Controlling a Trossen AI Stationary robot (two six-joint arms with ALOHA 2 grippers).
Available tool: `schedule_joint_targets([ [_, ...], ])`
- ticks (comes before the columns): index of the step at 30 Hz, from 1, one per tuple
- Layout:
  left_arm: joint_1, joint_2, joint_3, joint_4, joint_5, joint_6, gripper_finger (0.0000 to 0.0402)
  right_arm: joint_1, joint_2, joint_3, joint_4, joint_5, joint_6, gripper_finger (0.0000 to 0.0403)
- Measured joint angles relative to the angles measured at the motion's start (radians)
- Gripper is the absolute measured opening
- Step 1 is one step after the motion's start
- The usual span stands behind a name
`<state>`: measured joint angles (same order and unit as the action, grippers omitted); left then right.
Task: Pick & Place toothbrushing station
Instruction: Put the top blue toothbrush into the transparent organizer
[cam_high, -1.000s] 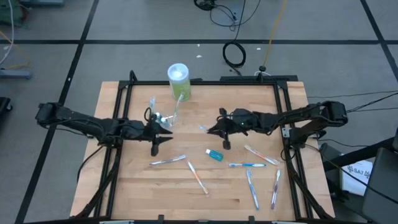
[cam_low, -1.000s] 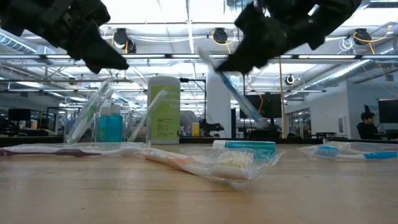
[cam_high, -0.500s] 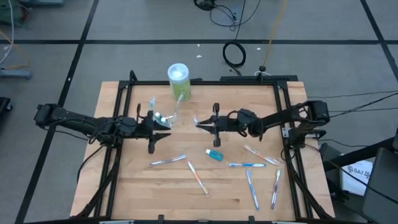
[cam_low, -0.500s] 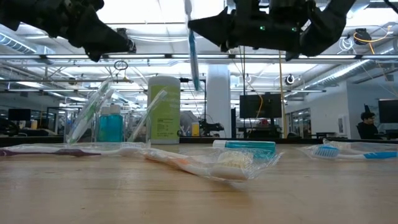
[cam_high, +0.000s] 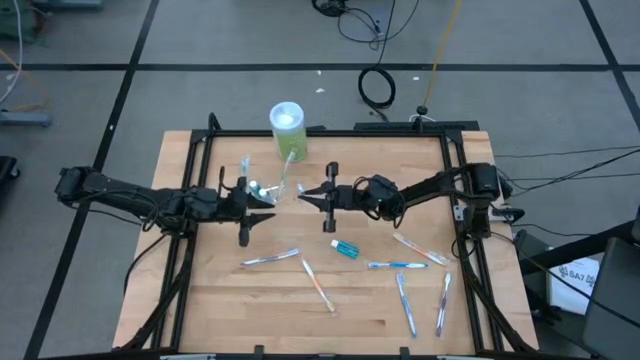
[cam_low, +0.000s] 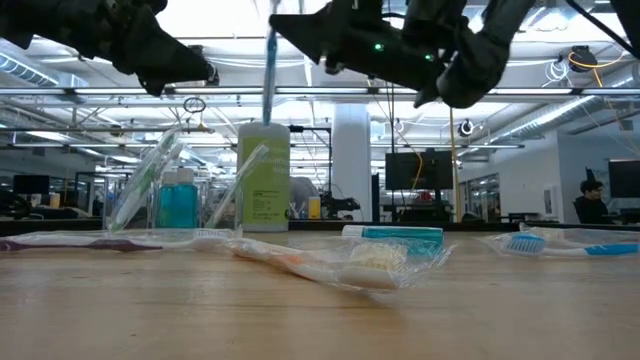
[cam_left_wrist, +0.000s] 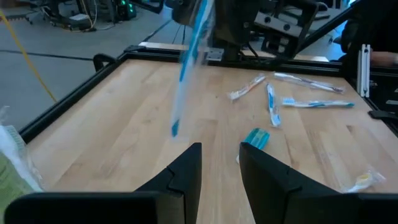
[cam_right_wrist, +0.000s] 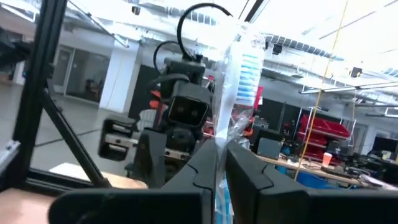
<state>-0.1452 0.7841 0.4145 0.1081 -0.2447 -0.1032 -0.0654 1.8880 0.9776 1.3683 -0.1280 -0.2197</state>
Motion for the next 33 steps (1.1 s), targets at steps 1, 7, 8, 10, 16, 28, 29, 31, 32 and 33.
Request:
schedule_joint_targets([
  [1, -0.001, 0.0, 0.0, -0.001, 0.0, -0.004, 0.0113, 0.0, 0.009, 0.017, -0.006, 0.0, -0.007, 0.0013],
  [7, -0.008, 0.0, 0.0, 0.002, 0.005, -0.003, 0.0113, -0.029, 0.068, 0.119, -0.023, -0.001, -0.029, 0.0013],
  [8, -0.008, 0.0, 0.0, 0.004, 0.005, -0.003, 0.0113, -0.038, 0.078, 0.129, -0.027, 0.0, -0.028, 0.0013],
  [10, -0.008, 0.0, 0.0, 0.014, 0.002, -0.003, 0.0113, -0.056, 0.1, 0.152, -0.03, 0.0, -0.027, 0.0013],
  [16, -0.008, 0.0, 0.0, 0.072, -0.026, 0.029, 0.0113, -0.11, 0.176, 0.208, -0.027, -0.003, 0.076, 0.0013],
  [28, -0.007, 0.0, 0.0, 0.092, -0.026, 0.068, 0.0113, -0.168, 0.359, 0.355, -0.036, 0.033, 0.132, 0.0013],
  [29, -0.008, 0.0, 0.0, 0.092, -0.026, 0.068, 0.0113, -0.17, 0.365, 0.355, -0.034, 0.051, 0.145, 0.0013],
  [31, -0.007, 0.0, 0.0, 0.091, -0.026, 0.068, 0.0113, -0.177, 0.369, 0.355, -0.048, 0.053, 0.189, 0.0013],
  [32, -0.008, 0.0, 0.0, 0.091, -0.025, 0.068, 0.0113, -0.178, 0.369, 0.355, -0.07, 0.051, 0.209, 0.0013],
  [33, -0.008, 0.0, 0.0, 0.09, -0.025, 0.068, 0.0113, -0.178, 0.369, 0.355, -0.096, 0.052, 0.222, 0.0013],
])
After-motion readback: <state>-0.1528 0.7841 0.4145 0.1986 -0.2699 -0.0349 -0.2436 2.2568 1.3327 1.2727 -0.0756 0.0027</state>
